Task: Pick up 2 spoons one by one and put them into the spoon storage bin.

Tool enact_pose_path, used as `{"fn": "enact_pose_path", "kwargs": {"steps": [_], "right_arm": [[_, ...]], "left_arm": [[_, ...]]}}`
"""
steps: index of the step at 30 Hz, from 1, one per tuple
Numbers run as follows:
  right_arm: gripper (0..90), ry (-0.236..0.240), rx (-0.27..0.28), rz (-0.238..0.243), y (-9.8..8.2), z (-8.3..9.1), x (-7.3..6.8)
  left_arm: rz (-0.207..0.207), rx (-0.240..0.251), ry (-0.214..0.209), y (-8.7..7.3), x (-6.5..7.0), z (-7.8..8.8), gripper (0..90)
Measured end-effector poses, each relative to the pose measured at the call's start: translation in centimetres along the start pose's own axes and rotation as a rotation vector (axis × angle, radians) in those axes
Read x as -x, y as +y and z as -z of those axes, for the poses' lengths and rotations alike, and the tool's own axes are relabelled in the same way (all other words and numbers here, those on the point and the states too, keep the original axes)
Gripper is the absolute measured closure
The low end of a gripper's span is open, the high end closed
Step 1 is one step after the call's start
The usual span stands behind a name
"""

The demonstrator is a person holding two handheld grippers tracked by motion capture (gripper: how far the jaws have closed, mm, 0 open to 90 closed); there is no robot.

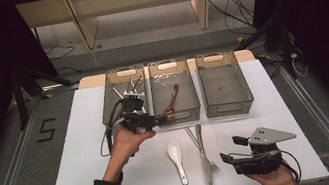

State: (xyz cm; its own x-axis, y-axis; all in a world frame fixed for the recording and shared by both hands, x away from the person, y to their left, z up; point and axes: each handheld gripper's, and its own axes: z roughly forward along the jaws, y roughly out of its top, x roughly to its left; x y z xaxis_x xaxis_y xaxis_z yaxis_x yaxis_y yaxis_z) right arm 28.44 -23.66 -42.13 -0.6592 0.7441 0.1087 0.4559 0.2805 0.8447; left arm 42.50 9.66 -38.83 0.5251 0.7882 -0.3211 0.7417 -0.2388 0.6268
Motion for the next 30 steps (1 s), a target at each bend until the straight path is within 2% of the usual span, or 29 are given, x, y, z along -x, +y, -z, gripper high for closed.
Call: {"fn": "enact_pose_path", "kwargs": {"steps": [2, 5, 10, 12, 18, 22, 30], "right_arm": [[29.8, 0.001, -0.001, -0.001, 0.0, 0.0, 0.0], [29.8, 0.000, -0.006, -0.001, 0.0, -0.1, 0.0], [29.8, 0.001, -0.001, 0.003, 0.0, 0.0, 0.0], [29.8, 0.000, -0.005, 0.003, 0.0, -0.1, 0.0], [29.8, 0.000, -0.004, 0.005, -0.1, 0.0, 0.0], [29.8, 0.000, -0.007, 0.003, -0.1, -0.1, 0.0], [29.8, 0.000, -0.009, 0.004, -0.1, -0.1, -0.1]], "left_arm": [[0.005, -0.004, 0.010, -0.9, 0.3, -0.2, 21.3], [-0.020, -0.016, 0.021, -1.9, 0.8, -0.6, 20.9], [-0.067, -0.023, 0.002, -3.3, 2.2, -1.0, 21.4], [-0.094, -0.020, -0.027, -3.8, 2.8, -1.1, 24.2], [-0.123, -0.043, -0.105, -5.1, 3.6, -1.7, 31.7], [-0.162, -0.068, -0.125, -6.1, 4.0, -2.3, 40.8], [-0.228, -0.099, -0.171, -7.5, 4.8, -3.1, 72.0]]}}
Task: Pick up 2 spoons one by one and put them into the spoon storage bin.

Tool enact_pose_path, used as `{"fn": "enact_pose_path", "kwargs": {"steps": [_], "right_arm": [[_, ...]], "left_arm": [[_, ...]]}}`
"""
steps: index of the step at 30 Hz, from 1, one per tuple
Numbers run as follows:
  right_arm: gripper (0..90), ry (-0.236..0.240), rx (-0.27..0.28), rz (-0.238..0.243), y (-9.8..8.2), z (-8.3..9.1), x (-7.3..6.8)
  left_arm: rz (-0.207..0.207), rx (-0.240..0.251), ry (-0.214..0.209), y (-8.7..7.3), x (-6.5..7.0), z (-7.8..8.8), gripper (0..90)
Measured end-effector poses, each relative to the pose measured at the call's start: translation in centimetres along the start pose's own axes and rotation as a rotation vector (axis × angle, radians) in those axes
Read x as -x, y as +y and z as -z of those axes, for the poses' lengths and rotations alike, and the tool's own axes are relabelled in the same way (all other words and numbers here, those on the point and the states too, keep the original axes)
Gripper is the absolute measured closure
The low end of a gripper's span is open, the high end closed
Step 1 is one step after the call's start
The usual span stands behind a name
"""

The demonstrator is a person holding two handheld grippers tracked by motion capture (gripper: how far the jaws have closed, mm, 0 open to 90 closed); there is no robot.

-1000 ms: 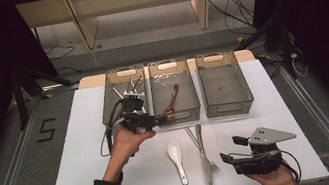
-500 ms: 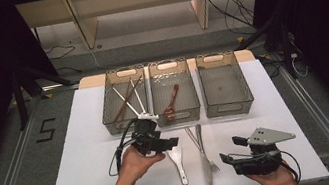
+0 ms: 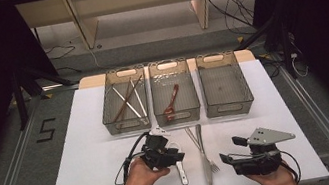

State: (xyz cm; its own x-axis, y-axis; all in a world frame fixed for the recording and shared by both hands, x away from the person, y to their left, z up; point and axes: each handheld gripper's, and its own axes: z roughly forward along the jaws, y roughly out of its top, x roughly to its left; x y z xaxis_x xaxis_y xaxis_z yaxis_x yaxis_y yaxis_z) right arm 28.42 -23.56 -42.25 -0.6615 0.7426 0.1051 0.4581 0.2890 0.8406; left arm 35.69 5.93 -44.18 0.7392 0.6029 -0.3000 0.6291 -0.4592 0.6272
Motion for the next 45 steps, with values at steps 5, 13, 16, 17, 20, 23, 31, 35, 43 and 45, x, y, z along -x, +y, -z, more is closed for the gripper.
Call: {"fn": "enact_pose_path", "kwargs": {"steps": [5, 13, 16, 17, 20, 23, 31, 35, 43, 45], "right_arm": [[29.8, 0.001, -0.003, 0.001, -0.1, -0.1, 0.0], [29.8, 0.000, 0.000, 0.004, 0.0, 0.0, 0.0], [29.8, -0.001, 0.000, 0.002, 0.0, 0.0, 0.0], [29.8, -0.001, 0.000, 0.002, 0.0, 0.1, 0.0], [29.8, -0.001, 0.003, -0.001, -0.1, 0.1, 0.0], [29.8, -0.001, 0.001, -0.001, -0.1, 0.1, 0.0], [29.8, -0.002, 0.002, 0.001, -0.1, 0.2, 0.0], [29.8, -0.001, 0.001, 0.002, -0.1, 0.1, 0.0], [29.8, -0.001, -0.001, 0.000, -0.1, 0.1, 0.0], [29.8, -0.002, -0.002, 0.001, -0.1, 0.1, 0.0]], "left_arm": [[-0.039, -0.030, -0.026, -0.4, 0.9, -1.1, 88.7], [-0.058, -0.103, -0.042, -1.2, 1.6, -2.8, 89.1], [-0.061, -0.136, -0.050, -1.5, 1.6, -3.1, 89.1], [-0.064, -0.152, -0.051, -1.6, 1.6, -3.2, 89.1], [-0.069, -0.174, -0.068, -1.6, 1.7, -3.1, 89.1], [-0.070, -0.201, -0.065, -1.6, 1.7, -3.0, 89.1], [-0.092, -0.336, 0.006, -1.8, 0.9, -2.3, 89.1], [-0.071, -0.348, 0.002, -2.1, -0.2, -1.8, 89.1], [-0.039, -0.357, 0.052, -2.2, -1.9, -0.6, 89.1], [-0.026, -0.361, 0.057, -2.3, -2.4, -0.4, 89.0]]}}
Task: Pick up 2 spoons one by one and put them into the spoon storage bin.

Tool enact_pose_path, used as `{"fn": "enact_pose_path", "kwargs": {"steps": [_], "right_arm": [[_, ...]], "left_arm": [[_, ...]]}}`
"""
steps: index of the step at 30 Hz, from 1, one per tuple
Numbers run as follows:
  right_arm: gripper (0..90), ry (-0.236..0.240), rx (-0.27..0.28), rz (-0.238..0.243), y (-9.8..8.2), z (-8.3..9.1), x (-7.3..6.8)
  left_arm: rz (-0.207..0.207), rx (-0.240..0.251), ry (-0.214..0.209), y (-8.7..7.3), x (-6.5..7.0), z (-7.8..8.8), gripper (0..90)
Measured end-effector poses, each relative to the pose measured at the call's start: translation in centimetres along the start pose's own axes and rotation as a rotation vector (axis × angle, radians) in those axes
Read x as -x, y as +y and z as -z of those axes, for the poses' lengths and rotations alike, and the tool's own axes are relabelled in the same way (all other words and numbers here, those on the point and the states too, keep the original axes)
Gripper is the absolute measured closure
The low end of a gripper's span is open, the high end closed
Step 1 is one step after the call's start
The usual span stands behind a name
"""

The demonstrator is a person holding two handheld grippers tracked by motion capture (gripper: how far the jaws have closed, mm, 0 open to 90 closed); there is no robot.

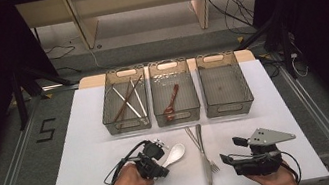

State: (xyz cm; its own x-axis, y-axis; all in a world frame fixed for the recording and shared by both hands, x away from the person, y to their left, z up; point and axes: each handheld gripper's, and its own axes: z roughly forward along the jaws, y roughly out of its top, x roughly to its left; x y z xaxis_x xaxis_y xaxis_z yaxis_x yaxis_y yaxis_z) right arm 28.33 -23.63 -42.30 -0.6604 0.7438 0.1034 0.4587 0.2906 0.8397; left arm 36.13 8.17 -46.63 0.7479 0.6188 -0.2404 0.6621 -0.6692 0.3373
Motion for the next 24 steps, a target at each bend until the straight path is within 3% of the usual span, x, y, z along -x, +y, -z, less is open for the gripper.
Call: {"fn": "enact_pose_path", "kwargs": {"steps": [5, 11, 17, 21, 24], "right_arm": [[29.8, 0.002, 0.000, -0.001, 0.0, 0.0, 0.0], [29.8, 0.003, 0.000, 0.001, 0.0, 0.0, 0.0], [29.8, 0.002, -0.002, -0.002, 0.0, 0.0, 0.1], [29.8, 0.001, -0.001, -0.003, 0.0, 0.0, 0.1], [29.8, 0.002, -0.002, -0.003, 0.0, 0.0, 0.1]], "left_arm": [[0.016, 0.006, 0.004, -0.1, -0.5, 0.3, 89.0], [-0.007, 0.015, -0.010, 0.0, -0.2, 0.7, 88.8], [-0.017, 0.071, -0.027, 0.3, -0.2, 2.2, 85.7], [0.029, 0.115, -0.013, 0.5, -0.7, 3.2, 67.6], [0.061, 0.132, 0.045, 0.6, -1.1, 3.5, 48.4]]}}
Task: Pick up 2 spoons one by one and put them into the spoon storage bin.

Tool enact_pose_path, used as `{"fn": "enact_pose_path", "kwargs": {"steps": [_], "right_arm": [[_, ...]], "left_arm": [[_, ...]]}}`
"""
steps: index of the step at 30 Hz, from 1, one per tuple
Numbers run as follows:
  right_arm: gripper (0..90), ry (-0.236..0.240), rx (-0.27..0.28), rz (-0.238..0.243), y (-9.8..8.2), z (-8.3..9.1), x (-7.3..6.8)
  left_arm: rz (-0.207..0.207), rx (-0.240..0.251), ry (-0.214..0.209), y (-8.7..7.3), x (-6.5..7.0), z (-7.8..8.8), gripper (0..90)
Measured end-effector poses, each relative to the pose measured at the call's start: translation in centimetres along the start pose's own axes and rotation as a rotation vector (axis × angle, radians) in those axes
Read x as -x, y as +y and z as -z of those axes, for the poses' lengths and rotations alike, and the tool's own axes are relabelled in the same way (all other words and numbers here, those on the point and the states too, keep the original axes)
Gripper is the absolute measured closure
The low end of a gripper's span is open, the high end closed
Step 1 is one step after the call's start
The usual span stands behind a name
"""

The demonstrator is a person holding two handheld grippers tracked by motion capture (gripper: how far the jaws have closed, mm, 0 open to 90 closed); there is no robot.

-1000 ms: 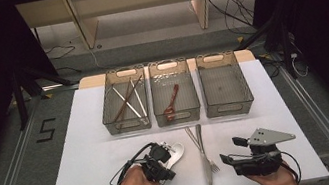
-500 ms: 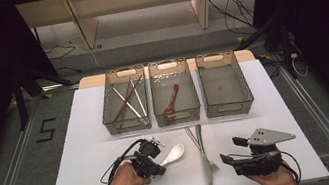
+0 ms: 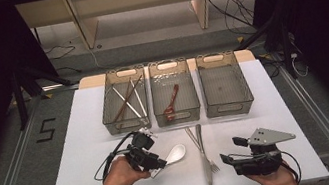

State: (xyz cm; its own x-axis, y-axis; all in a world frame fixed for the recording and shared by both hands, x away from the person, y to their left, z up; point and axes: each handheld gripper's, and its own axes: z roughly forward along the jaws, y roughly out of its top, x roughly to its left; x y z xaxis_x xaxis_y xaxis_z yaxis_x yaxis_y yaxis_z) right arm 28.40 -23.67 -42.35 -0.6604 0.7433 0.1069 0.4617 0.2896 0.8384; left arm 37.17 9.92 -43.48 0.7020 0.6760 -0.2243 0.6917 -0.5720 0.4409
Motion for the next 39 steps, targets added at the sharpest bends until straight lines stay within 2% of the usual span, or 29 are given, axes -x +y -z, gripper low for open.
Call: {"fn": "enact_pose_path", "kwargs": {"steps": [2, 3, 8, 12, 17, 20, 22, 24, 26, 28, 31, 39], "right_arm": [[29.8, 0.000, -0.002, 0.002, 0.0, -0.1, 0.0], [29.8, 0.000, -0.002, 0.002, 0.0, -0.1, 0.0], [29.8, 0.001, -0.003, 0.002, 0.0, -0.1, -0.1], [29.8, 0.003, -0.007, 0.006, 0.0, -0.1, -0.1], [29.8, 0.004, -0.004, 0.003, -0.1, -0.1, 0.0], [29.8, 0.004, -0.004, 0.005, -0.1, -0.1, 0.0], [29.8, 0.003, -0.007, 0.005, 0.0, -0.1, 0.0], [29.8, 0.003, -0.008, 0.006, 0.0, -0.1, -0.1], [29.8, 0.002, -0.006, 0.004, 0.0, -0.1, -0.1], [29.8, 0.002, -0.008, 0.007, 0.0, -0.1, -0.1], [29.8, 0.002, -0.008, 0.004, 0.0, -0.1, -0.1], [29.8, 0.001, -0.004, 0.007, 0.0, -0.1, 0.0]], "left_arm": [[0.001, -0.010, 0.013, 0.1, -0.1, -0.1, 38.7], [0.002, -0.014, 0.014, 0.1, -0.1, -0.3, 36.6], [0.009, -0.048, 0.008, 0.2, -0.4, -1.7, 36.5], [0.012, -0.077, 0.001, 0.2, -0.7, -2.6, 41.2], [-0.008, -0.106, -0.024, 0.2, -0.3, -3.4, 50.4], [-0.035, -0.115, 0.006, 0.3, 0.1, -3.5, 57.5], [-0.036, -0.117, -0.012, 0.3, 0.2, -3.6, 64.1], [-0.056, -0.119, 0.012, 0.3, 0.4, -3.6, 67.3], [-0.068, -0.125, 0.011, 0.3, 0.5, -3.7, 70.9], [-0.081, -0.129, 0.000, 0.3, 0.6, -3.7, 73.1], [-0.094, -0.133, 0.006, 0.3, 0.8, -3.7, 74.3], [-0.100, -0.126, 0.005, 0.2, 0.9, -3.7, 75.0]]}}
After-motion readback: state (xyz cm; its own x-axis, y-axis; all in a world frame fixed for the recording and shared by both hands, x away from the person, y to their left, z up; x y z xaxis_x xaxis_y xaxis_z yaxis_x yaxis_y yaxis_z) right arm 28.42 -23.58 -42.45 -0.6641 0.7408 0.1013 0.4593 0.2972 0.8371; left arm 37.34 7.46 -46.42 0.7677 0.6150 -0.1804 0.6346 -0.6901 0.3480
